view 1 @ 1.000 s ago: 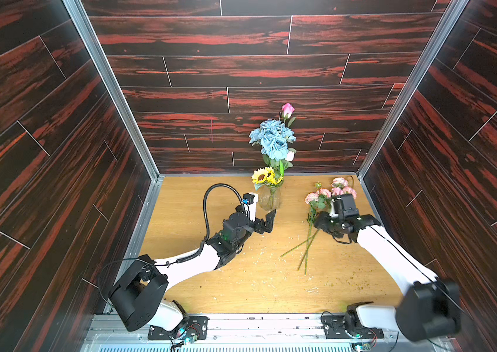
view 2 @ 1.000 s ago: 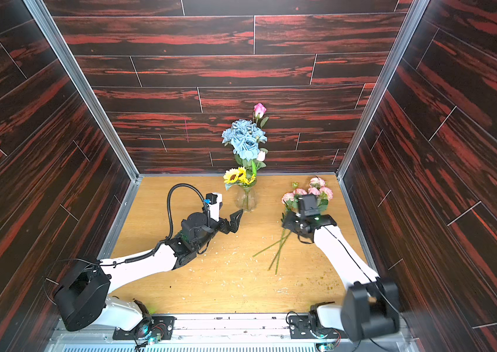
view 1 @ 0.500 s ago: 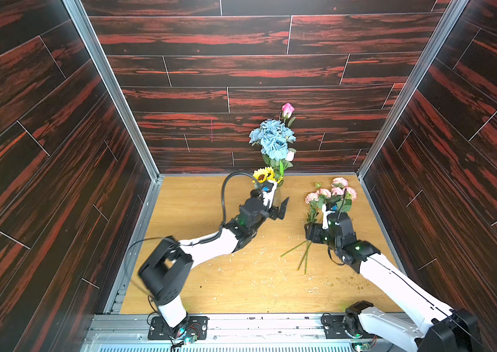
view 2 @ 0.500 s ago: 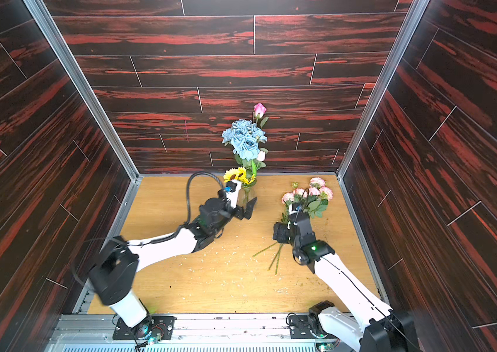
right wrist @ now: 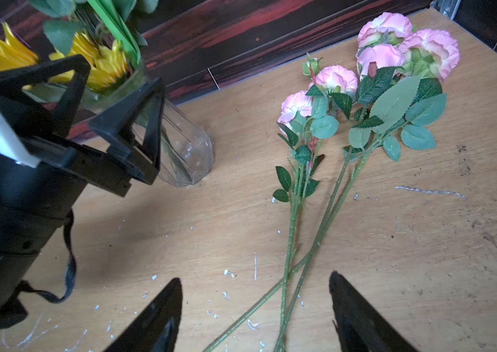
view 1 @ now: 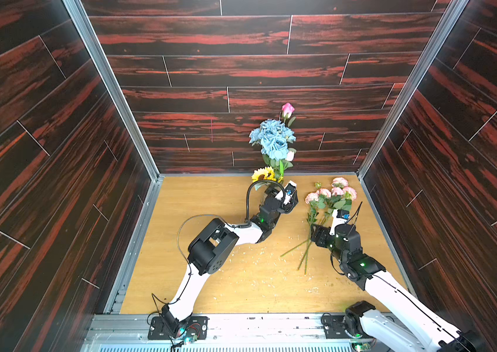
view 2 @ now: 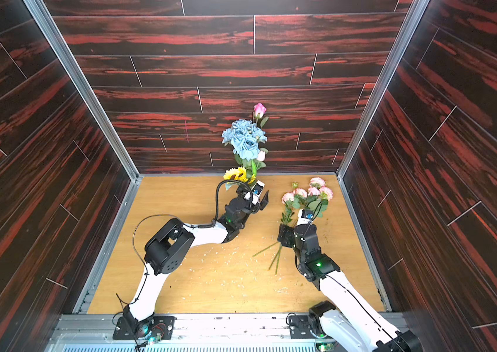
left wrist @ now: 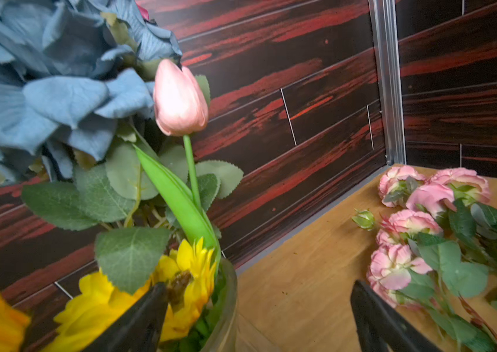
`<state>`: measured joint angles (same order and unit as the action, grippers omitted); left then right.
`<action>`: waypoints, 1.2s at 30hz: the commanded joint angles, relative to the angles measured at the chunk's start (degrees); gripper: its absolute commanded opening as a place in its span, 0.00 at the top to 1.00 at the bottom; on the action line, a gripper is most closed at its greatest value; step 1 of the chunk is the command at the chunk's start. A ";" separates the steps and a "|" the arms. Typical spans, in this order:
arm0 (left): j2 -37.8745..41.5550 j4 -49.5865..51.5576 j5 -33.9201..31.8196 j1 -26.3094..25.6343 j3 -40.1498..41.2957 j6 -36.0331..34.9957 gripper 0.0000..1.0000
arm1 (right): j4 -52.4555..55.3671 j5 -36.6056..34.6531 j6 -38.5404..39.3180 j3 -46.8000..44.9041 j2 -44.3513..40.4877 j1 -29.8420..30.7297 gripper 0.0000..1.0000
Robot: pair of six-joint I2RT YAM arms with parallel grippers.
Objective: Pick out pink flowers from the vase
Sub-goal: Pick up the flower from the vase.
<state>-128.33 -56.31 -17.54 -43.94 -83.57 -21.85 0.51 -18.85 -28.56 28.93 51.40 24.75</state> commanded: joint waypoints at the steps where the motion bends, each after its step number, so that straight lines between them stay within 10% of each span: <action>1: 1.70 -4.58 1.59 0.41 -2.55 0.23 0.07 | -2.58 1.53 -1.66 -0.80 1.07 0.22 0.22; 16: 1.57 2.63 13.71 7.72 -8.76 19.80 0.10 | -3.65 1.82 -3.47 -2.65 -0.17 0.27 0.23; 36: -1.60 5.72 15.99 6.06 -9.98 23.54 0.19 | -4.73 2.93 -3.48 -2.30 3.62 0.18 0.23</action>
<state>-129.29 -50.61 -0.03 -37.56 -93.19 1.74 -3.11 -16.60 -31.48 26.81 54.61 24.75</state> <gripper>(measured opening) 0.807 0.774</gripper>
